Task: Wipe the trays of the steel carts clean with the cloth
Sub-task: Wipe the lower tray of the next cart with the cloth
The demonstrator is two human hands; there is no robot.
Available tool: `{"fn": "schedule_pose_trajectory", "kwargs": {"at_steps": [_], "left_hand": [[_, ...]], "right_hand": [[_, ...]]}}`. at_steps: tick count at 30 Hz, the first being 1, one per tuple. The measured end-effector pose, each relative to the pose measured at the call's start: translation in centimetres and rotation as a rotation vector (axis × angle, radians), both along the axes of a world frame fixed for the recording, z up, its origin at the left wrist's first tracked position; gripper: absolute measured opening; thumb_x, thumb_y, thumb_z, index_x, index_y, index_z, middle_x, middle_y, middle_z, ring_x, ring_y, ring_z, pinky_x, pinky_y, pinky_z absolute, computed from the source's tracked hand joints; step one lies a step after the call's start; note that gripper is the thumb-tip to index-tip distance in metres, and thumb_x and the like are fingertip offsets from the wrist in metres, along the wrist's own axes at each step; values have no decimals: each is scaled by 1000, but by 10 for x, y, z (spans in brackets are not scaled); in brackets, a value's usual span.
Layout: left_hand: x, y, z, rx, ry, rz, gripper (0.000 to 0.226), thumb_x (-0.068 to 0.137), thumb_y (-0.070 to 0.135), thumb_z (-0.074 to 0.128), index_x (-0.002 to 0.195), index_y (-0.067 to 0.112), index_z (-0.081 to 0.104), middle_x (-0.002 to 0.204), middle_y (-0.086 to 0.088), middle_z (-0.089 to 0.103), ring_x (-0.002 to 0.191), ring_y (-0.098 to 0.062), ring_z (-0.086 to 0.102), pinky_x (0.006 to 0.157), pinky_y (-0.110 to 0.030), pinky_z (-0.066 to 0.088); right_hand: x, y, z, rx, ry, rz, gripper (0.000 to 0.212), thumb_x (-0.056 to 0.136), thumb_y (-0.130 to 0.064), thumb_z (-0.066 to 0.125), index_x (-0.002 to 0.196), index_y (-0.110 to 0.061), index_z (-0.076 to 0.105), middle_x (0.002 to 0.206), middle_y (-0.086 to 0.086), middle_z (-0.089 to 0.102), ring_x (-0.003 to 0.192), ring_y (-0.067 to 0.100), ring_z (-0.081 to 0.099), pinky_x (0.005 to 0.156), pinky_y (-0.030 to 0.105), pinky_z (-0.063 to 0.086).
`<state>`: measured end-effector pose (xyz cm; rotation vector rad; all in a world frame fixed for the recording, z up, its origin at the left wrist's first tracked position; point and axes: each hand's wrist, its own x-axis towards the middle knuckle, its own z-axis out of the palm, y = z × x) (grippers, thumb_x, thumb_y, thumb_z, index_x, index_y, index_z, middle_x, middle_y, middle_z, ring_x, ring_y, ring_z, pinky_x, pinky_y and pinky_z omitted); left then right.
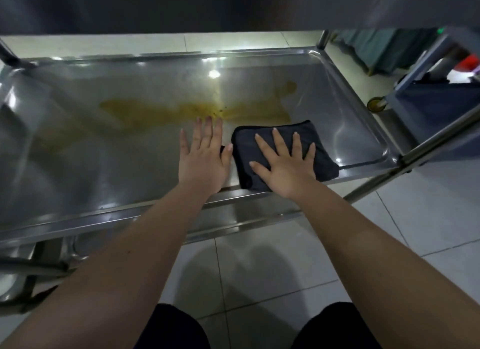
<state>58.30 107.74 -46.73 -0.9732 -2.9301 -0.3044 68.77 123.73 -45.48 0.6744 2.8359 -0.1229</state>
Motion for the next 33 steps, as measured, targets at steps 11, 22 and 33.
{"fn": "schedule_pose_trajectory", "kwargs": {"at_steps": [11,22,33], "left_hand": [[-6,2,11,46,-94,41,59,103,45,17,156,26,2,164,-1,-3,149,-20,-13,120,-45,-10],[-64,31,7,-40,-80,80,58,104,45,13,156,26,0,164,2,-10,148,-19,-19,119,-49,-10],[-73,29,-3,137,-114,178,58,104,39,14,155,26,-10,163,3,-13,147,-17,-23,115,-45,-19]], "right_hand": [[-8,16,17,-73,-82,76,72,82,-85,10,144,-58,-15,161,-12,-20,145,37,-23,107,69,-16],[-7,31,-4,-22,91,169,79,66,-92,-6,140,-64,-15,159,-18,-22,146,35,-22,107,69,-16],[-111,67,-10,22,164,165,68,81,-83,1,145,-59,-4,163,-13,-9,148,35,-12,102,75,-13]]}}
